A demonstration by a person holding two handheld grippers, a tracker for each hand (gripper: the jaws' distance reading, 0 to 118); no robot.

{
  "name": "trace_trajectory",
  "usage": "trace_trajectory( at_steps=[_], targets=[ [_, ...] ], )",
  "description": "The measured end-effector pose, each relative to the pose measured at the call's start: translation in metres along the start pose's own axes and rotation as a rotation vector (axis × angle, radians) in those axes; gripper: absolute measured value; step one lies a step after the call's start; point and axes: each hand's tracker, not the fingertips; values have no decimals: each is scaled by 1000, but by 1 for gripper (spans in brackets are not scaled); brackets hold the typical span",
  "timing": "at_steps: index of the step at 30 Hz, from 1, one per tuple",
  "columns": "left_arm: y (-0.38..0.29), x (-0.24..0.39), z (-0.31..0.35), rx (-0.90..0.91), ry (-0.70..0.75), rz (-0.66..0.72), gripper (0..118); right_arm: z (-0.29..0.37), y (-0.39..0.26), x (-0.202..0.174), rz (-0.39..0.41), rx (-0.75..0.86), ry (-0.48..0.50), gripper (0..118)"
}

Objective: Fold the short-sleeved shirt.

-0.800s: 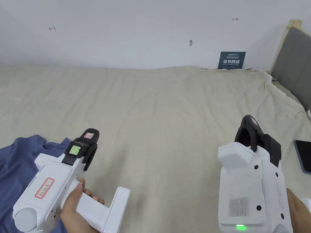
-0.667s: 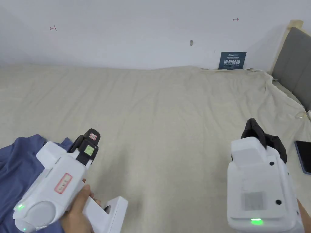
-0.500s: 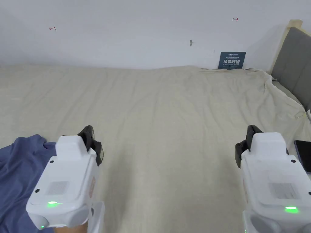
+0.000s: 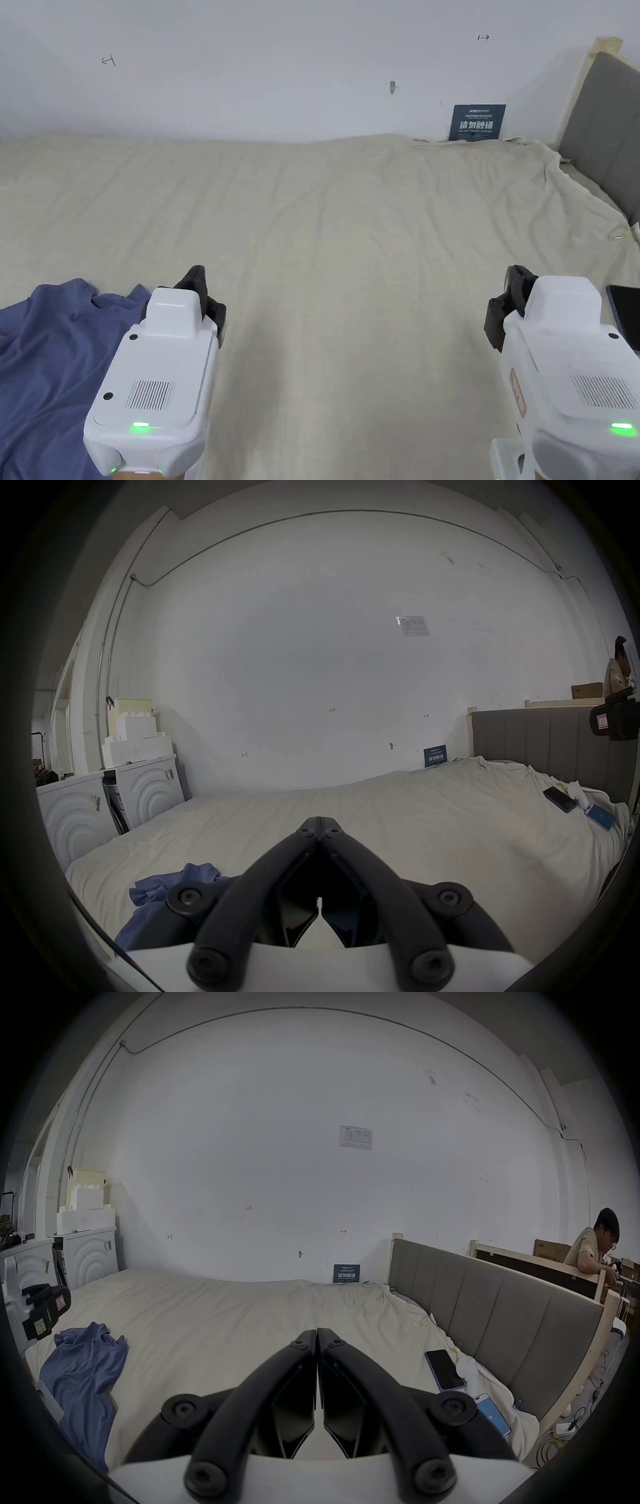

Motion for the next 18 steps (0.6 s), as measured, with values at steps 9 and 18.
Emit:
trace_trajectory(
  at_steps=[9, 18],
  targets=[
    [1, -2, 1, 2, 3, 10, 0, 1, 0, 1, -2, -3, 7, 0],
    [2, -3, 2, 8, 5, 11, 0, 3, 0, 0, 8, -4, 17, 0]
  ],
)
